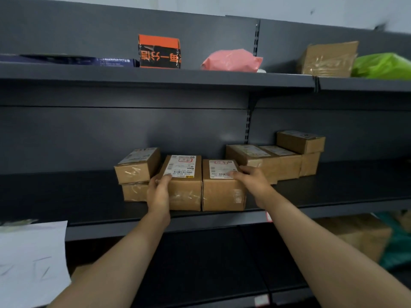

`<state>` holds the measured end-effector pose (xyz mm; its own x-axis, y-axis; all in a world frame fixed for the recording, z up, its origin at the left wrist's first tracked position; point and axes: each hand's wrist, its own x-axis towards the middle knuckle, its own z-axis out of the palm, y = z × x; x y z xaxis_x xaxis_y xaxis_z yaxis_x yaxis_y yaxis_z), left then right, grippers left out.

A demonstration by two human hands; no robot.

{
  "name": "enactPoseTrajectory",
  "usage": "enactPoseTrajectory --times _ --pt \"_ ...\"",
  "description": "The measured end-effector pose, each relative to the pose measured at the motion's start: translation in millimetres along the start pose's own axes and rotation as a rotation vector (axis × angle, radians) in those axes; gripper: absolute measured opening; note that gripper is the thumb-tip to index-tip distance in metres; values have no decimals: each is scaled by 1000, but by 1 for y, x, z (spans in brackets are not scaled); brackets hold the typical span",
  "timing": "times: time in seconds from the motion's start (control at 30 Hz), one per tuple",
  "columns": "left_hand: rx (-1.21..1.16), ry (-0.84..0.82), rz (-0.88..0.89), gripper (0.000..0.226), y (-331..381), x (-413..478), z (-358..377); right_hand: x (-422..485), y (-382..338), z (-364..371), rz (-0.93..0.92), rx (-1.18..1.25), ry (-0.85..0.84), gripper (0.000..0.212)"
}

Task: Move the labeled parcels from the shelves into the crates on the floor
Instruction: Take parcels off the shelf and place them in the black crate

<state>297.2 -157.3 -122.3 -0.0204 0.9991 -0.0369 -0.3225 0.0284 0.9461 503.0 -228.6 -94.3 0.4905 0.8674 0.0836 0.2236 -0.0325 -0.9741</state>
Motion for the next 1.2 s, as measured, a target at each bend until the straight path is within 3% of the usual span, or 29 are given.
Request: enactPoseTrajectory --times 0.2,0.37,0.6,0.73,0.87,1.0,1.1,1.2 --pt "87 -58 -16 36 4 4 -10 -3 0 6 56 14 82 39" --pt "210 -55 41 41 9 6 -8 -4 -4 9 101 8 45 54" --pt "566 31 45 52 10 19 -2 -24 -15 -10 107 -153 -40 27" --pt "497 -14 30 43 16 14 13 -29 -15 -24 102 -321 19 54" --pt "398 -164 -27 66 15 4 30 -35 -14 -28 121 -328 60 53" --pt "620 -211 142 74 6 -18 46 -39 -21 -17 125 -264 85 50" --pt "838 -281 299 72 -1 -28 52 -44 -25 -11 85 -135 -63 43" --pt "947 -321 323 75 -2 -25 53 -39 -24 -10 -103 -301 -109 29"
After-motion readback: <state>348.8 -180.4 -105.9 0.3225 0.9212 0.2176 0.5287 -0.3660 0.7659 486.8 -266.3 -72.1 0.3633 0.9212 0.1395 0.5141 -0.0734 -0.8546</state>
